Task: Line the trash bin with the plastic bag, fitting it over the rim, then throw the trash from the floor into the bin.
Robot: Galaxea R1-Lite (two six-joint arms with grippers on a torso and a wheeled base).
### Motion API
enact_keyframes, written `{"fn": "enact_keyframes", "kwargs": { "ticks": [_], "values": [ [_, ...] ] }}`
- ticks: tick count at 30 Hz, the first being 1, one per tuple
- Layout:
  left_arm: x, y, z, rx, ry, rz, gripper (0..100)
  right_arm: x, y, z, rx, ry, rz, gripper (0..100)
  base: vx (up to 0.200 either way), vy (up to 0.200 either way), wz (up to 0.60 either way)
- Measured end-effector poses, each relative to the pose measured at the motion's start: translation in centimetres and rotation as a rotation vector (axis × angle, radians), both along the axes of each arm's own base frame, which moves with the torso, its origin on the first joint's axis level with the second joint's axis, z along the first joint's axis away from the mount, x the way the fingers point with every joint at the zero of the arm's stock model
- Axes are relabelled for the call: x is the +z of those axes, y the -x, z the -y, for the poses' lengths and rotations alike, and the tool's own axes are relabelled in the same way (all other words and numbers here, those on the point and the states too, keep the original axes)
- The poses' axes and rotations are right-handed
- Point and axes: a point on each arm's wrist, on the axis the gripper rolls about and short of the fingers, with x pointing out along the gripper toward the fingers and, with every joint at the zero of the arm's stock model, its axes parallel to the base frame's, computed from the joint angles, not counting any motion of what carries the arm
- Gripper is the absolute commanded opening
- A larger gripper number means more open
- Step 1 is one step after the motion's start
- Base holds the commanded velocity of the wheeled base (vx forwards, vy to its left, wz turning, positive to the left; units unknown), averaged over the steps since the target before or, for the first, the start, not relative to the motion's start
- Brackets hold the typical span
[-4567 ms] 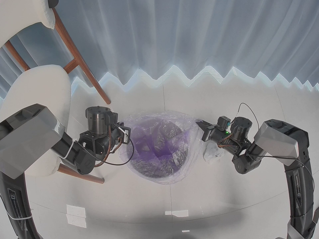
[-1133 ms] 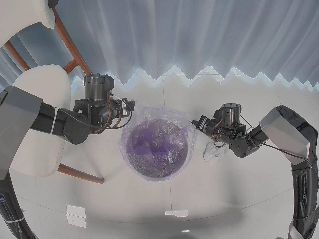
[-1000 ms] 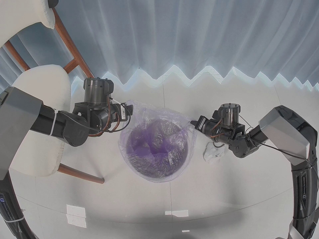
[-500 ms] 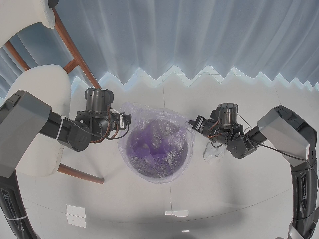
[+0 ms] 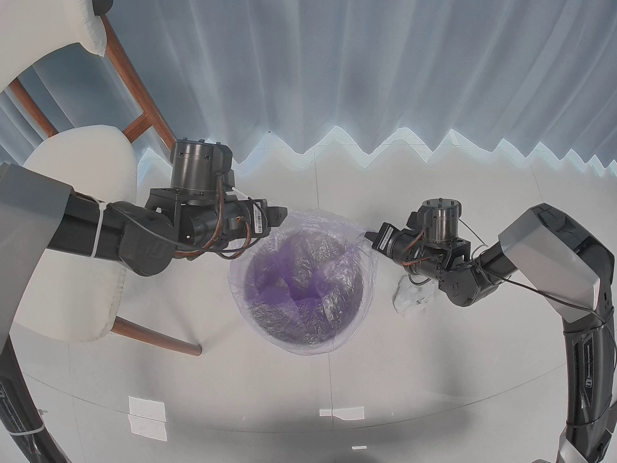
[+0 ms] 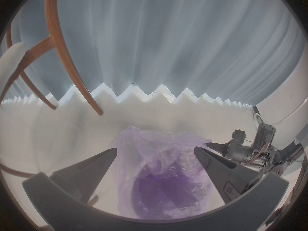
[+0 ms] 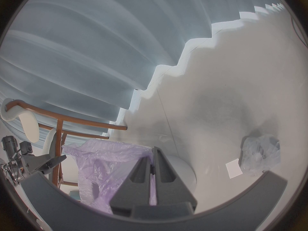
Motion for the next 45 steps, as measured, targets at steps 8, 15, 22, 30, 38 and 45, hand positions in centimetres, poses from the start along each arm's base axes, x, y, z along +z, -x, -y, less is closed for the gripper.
{"fn": "enact_keyframes", "kwargs": {
  "ticks": [8, 15, 22, 30, 38, 45],
  "values": [
    [-0.7, -0.3, 2.4, -0.030, 0.154, -0.070, 100, 0.4, 0.0, 0.1, -0.002, -0.003, 0.013, 0, 0.000, 0.000, 0.00],
    [-1.4, -3.0, 2.9, 0.021, 0.245, -0.074, 100, 0.7, 0.0, 0.1, -0.005, -0.007, 0.031, 0, 0.000, 0.000, 0.00],
    [-2.2, -6.1, 2.5, 0.102, 0.331, -0.056, 100, 0.8, 0.0, 0.2, -0.012, -0.008, 0.039, 0, 0.000, 0.000, 0.00],
    [-1.6, -6.9, 2.4, 0.123, 0.379, -0.039, 100, 0.9, 0.0, 0.3, -0.016, -0.009, 0.040, 0, 0.000, 0.000, 0.00],
    [0.3, -2.9, 2.9, 0.093, 0.349, -0.133, 0, 1.1, 0.1, 0.3, -0.022, -0.008, 0.042, 0, 0.000, 0.000, 0.00],
    [0.3, -0.6, 2.6, 0.073, 0.347, -0.140, 0, 1.2, 0.1, 0.2, -0.032, -0.004, 0.045, 0, 0.000, 0.000, 0.00]
  ]
}}
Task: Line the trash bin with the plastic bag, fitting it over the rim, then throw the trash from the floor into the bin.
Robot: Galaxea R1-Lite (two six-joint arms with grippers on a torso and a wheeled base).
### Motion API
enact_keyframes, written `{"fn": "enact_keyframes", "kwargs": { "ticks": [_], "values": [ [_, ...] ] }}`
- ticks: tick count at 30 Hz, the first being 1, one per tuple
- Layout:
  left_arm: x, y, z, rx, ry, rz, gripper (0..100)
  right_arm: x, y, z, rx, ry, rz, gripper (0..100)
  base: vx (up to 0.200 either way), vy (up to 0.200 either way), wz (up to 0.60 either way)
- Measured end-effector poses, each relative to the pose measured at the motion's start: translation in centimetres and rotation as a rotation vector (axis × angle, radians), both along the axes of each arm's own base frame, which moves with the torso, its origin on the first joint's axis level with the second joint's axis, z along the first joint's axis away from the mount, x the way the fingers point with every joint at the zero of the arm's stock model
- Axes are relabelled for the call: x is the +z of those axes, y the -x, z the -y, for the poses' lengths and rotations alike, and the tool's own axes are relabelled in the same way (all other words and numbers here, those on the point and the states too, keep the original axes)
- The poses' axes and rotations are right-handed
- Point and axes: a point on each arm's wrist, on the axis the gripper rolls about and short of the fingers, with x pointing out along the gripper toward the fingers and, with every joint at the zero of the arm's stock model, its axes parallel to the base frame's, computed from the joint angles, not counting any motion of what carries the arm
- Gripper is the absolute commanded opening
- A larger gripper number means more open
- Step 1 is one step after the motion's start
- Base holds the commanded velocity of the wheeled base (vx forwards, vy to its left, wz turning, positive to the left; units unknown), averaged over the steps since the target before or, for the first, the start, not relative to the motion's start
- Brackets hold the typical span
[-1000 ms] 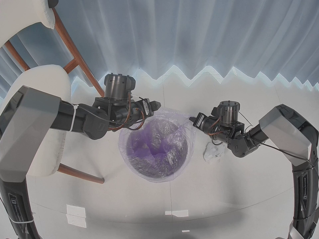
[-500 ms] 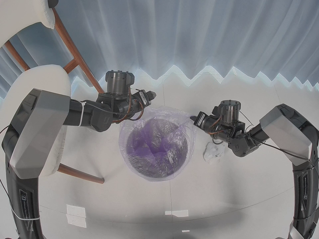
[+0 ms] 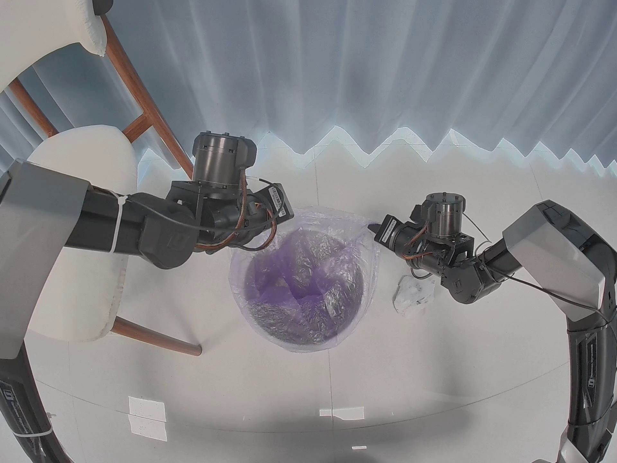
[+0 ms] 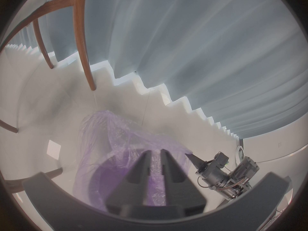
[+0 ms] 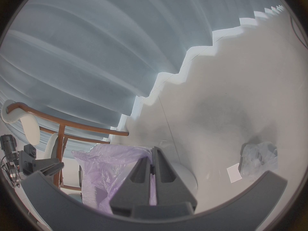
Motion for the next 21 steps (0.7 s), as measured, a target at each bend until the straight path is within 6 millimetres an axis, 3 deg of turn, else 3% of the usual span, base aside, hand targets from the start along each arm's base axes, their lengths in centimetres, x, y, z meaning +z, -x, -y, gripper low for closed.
{"fn": "enact_keyframes", "kwargs": {
  "ticks": [4, 13, 21],
  "values": [
    [-0.2, -0.2, -0.1, 0.007, 0.023, 0.050, 0, 0.0, 0.0, -0.1, -0.003, 0.000, 0.001, 0, 0.000, 0.000, 0.00],
    [-3.0, -1.9, -0.2, 0.046, 0.026, 0.052, 0, 0.2, 0.0, 0.0, -0.020, 0.002, 0.008, 0, 0.000, 0.000, 0.00],
    [-4.8, -5.2, -0.6, 0.132, 0.039, 0.119, 0, 0.5, 0.1, 0.1, -0.024, 0.000, 0.011, 0, 0.000, 0.000, 0.00]
  ]
}}
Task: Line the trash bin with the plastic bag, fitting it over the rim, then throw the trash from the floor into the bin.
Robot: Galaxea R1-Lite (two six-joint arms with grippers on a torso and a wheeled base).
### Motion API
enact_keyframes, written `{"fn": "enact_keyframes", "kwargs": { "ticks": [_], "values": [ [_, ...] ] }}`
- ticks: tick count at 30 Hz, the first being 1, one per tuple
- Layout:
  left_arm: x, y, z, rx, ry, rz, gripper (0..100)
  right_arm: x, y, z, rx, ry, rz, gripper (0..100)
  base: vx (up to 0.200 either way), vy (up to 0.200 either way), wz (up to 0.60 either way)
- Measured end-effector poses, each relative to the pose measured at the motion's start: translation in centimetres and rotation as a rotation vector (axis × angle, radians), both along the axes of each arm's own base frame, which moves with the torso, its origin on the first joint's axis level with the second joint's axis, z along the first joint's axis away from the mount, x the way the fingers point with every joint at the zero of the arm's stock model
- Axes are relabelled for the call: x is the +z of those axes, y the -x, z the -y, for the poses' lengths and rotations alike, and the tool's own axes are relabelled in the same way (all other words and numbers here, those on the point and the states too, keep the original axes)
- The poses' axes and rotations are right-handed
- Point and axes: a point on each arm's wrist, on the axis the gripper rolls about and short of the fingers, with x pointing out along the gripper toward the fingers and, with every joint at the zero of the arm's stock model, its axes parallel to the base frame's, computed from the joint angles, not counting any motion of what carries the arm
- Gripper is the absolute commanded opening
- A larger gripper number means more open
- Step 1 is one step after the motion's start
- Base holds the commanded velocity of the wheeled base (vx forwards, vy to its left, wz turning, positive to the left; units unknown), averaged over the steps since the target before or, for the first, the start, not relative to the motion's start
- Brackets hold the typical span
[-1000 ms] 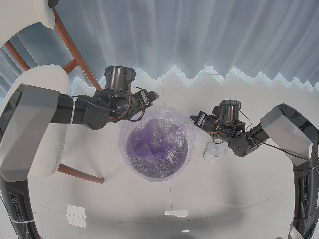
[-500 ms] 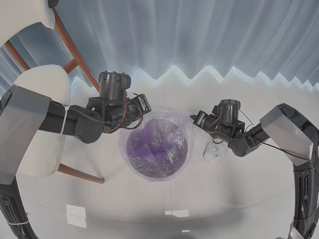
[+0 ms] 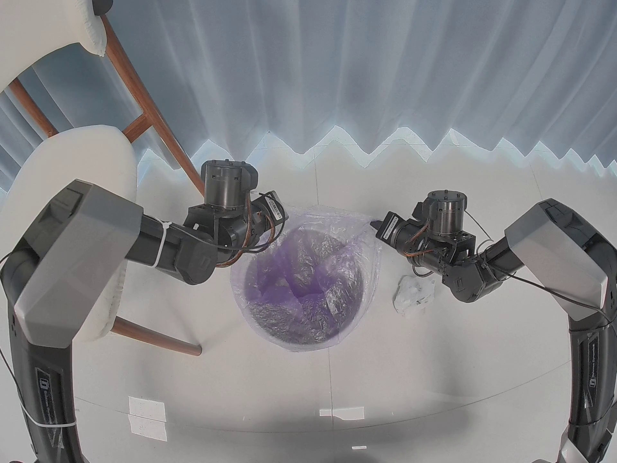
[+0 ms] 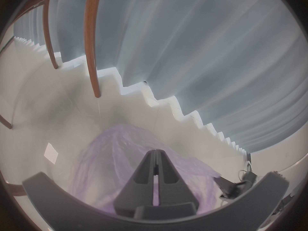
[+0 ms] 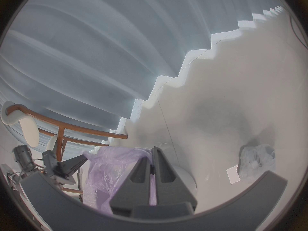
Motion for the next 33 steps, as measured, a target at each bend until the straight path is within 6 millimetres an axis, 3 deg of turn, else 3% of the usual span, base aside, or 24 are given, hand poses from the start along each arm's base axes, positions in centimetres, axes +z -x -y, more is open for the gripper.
{"fn": "enact_keyframes", "kwargs": {
  "ticks": [9, 17, 24, 33],
  "values": [
    [-3.0, -1.8, -0.8, 0.056, -0.035, -0.031, 0, 0.5, 0.3, 0.1, -0.002, -0.002, 0.004, 0, 0.000, 0.000, 0.00],
    [-4.5, -2.1, -0.6, 0.070, -0.055, -0.055, 0, -1.1, 0.4, 0.4, -0.006, 0.009, -0.040, 0, 0.000, 0.000, 0.00],
    [-4.3, -2.0, -0.6, 0.070, -0.054, -0.052, 0, -3.2, -0.4, 0.3, -0.017, -0.016, -0.073, 0, 0.000, 0.000, 0.00],
    [-1.8, -1.4, -0.7, 0.070, -0.026, -0.012, 0, -5.7, -0.9, 0.2, -0.027, -0.035, -0.129, 0, 0.000, 0.000, 0.00]
  ]
}}
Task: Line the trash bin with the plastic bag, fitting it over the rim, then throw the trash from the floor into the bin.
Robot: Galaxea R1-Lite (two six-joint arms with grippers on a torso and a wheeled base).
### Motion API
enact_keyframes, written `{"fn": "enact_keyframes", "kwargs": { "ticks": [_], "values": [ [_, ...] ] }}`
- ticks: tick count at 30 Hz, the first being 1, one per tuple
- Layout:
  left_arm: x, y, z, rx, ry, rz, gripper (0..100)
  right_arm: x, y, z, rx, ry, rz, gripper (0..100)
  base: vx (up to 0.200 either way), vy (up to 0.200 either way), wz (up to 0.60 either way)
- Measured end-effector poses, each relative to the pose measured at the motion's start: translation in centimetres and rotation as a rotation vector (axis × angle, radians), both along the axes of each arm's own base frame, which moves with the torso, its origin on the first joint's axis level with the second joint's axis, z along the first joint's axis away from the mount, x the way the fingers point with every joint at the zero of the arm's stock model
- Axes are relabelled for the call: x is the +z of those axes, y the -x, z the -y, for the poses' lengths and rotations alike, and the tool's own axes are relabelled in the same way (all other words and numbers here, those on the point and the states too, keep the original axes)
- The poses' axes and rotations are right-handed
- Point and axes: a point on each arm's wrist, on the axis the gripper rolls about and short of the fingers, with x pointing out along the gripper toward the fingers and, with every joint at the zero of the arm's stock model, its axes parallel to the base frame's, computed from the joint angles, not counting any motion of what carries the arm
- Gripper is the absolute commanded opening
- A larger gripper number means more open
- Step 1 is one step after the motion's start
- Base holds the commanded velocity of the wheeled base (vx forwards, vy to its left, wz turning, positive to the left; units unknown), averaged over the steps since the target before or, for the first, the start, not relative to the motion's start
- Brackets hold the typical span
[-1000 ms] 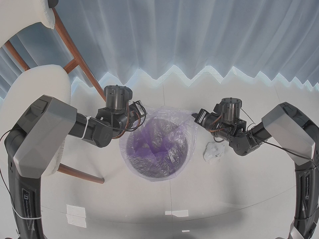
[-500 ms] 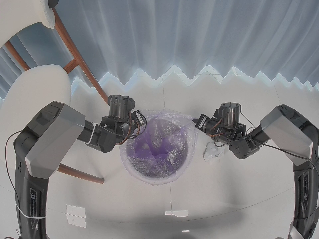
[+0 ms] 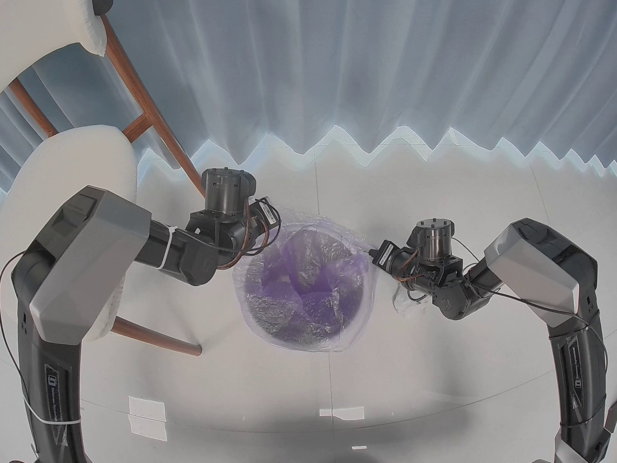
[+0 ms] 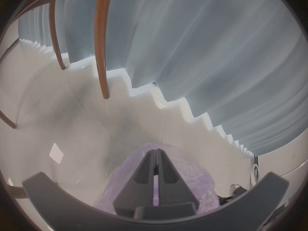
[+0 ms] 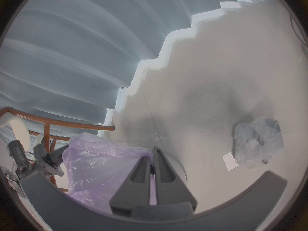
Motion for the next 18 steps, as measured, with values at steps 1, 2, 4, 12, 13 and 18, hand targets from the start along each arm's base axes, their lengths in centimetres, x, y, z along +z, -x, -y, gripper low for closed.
{"fn": "enact_keyframes", "kwargs": {
  "ticks": [1, 2, 4, 12, 13, 18],
  "values": [
    [0.5, 0.2, 0.0, -0.005, 0.001, 0.001, 0, -0.2, -0.1, 0.0, 0.000, -0.001, -0.002, 0, 0.000, 0.000, 0.00],
    [0.8, 0.4, 0.0, -0.008, -0.001, -0.003, 0, -0.3, -0.2, 0.0, -0.001, -0.002, -0.004, 0, 0.000, 0.000, 0.00],
    [1.2, 0.7, 0.0, -0.013, -0.004, -0.010, 0, -0.6, -0.4, -0.1, -0.003, -0.007, -0.006, 0, 0.000, 0.000, 0.00],
    [2.1, 1.0, -0.2, -0.012, 0.002, -0.002, 0, -1.6, -0.6, -0.2, -0.008, -0.014, -0.050, 0, 0.000, 0.000, 0.00],
    [2.1, 1.0, -0.1, -0.013, 0.002, -0.001, 0, -1.8, -0.6, -0.2, -0.009, -0.012, -0.054, 0, 0.000, 0.000, 0.00],
    [2.3, 1.2, 0.0, -0.019, -0.002, 0.004, 0, -2.7, -0.5, -0.1, -0.027, 0.008, -0.072, 0, 0.000, 0.000, 0.00]
  ]
}}
